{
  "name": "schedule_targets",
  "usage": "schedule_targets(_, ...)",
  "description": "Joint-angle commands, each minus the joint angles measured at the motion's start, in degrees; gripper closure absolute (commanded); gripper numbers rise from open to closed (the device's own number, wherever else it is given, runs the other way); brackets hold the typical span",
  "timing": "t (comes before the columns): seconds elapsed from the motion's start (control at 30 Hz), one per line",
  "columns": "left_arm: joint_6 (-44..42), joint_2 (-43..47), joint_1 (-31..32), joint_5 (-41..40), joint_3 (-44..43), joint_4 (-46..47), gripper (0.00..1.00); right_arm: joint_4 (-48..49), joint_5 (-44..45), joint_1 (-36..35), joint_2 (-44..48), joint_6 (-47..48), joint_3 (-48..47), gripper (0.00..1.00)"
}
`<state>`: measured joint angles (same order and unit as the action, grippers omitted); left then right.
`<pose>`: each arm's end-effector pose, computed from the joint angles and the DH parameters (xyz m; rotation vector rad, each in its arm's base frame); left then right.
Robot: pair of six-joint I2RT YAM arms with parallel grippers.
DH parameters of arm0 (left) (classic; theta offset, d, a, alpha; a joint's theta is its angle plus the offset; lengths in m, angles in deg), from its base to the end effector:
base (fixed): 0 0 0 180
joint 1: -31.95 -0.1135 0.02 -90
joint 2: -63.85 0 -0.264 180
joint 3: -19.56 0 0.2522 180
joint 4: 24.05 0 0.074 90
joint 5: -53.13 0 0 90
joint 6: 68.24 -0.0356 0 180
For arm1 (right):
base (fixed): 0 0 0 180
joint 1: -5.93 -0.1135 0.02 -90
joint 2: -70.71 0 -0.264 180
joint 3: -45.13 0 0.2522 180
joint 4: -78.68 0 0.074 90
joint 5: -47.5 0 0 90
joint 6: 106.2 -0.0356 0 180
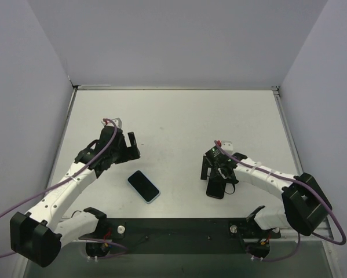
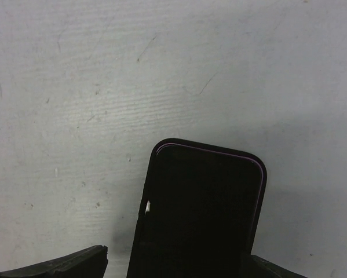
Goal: Take the phone out of the phone case
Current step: Pick up the phone at the center of the board.
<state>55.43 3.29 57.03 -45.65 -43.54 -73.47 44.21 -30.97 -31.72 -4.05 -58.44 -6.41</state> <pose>0.1987 -0.0870 0.2749 -0.2520 2.3850 -0.3042 0.1948 0.1413 0.1768 0.1780 2.5648 0.2791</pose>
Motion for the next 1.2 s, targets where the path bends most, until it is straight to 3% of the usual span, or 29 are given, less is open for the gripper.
schedule_targets(0.0, 5.0, 0.8, -0.2, 0.7, -0.3, 0.7, 0.03, 1.5, -1.8, -1.2, -3.4, -1.7, -0.5, 0.0)
schedule_targets(0.23, 6.5, 0.4, -0.1, 1.8, 2.8, 2.8, 0.03, 1.7, 0.2, -2.5, -2.9, -4.9, 2.0, 0.0)
schedule_targets(0.43, 2.3, -2.4, 0.0, 5.1, 1.5, 3.1, 0.03, 0.0, -1.1, -3.7, 7.5, -4.9, 4.7, 0.0)
schedule_targets(0.67, 1.0, -4.9, 0.1, 4.5, -0.1, 2.0, 0.03, -6.2, -0.5, -3.9, 13.4, -2.2, 3.1, 0.0)
schedule_targets(0.97, 0.7, -5.5, 0.2, 6.8, -0.2, 3.3, 0.03, -7.2, 1.4, -4.4, 4.7, -4.7, 2.6, 0.0)
schedule_targets(1.17, 3.7, -6.9, 0.2, 5.3, 0.2, 3.7, 0.02, 0.2, -1.9, -4.6, -0.7, -5.8, 4.4, 0.0)
